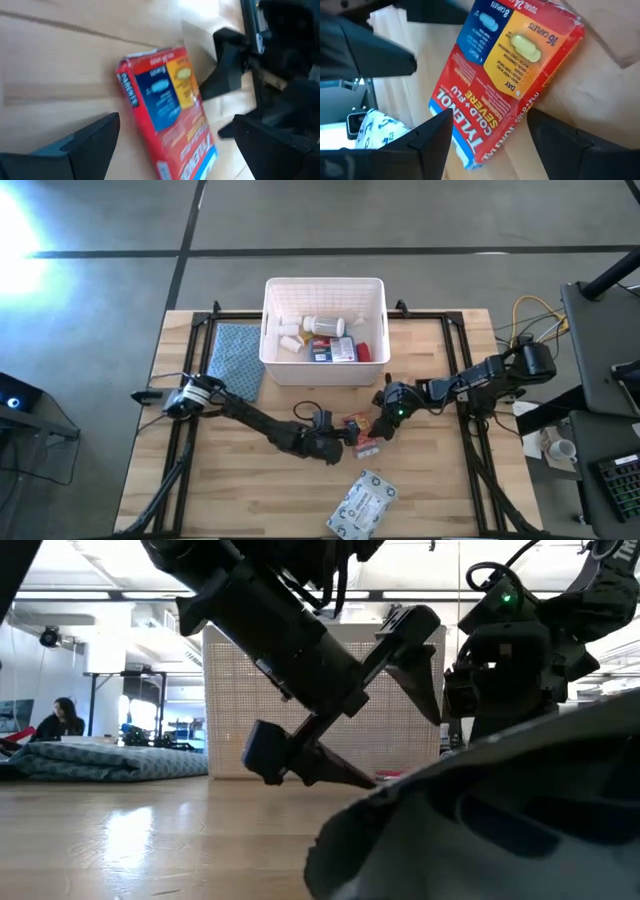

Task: Pick & place medical supplies in basket/bin
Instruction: Put the red medicine box into the white bin

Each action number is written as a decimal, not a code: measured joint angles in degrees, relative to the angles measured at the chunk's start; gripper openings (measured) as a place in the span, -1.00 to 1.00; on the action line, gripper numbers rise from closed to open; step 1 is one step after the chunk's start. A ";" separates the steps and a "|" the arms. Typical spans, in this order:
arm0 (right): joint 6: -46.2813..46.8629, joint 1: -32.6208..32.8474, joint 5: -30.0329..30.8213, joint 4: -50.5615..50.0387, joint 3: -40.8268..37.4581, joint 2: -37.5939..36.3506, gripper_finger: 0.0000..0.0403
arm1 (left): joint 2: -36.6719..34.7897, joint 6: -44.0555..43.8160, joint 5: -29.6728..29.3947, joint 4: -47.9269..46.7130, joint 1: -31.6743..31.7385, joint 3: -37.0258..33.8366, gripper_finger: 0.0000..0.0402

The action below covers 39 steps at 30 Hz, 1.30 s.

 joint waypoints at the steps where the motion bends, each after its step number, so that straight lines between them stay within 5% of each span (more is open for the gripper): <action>1: 0.00 0.01 -0.13 0.18 0.00 0.10 0.22 | 0.00 -0.01 -0.08 0.24 0.16 -0.06 0.81; 39: 2.87 2.30 5.87 2.22 5.07 -2.99 0.20 | 0.24 1.08 0.40 6.30 3.62 -1.52 0.81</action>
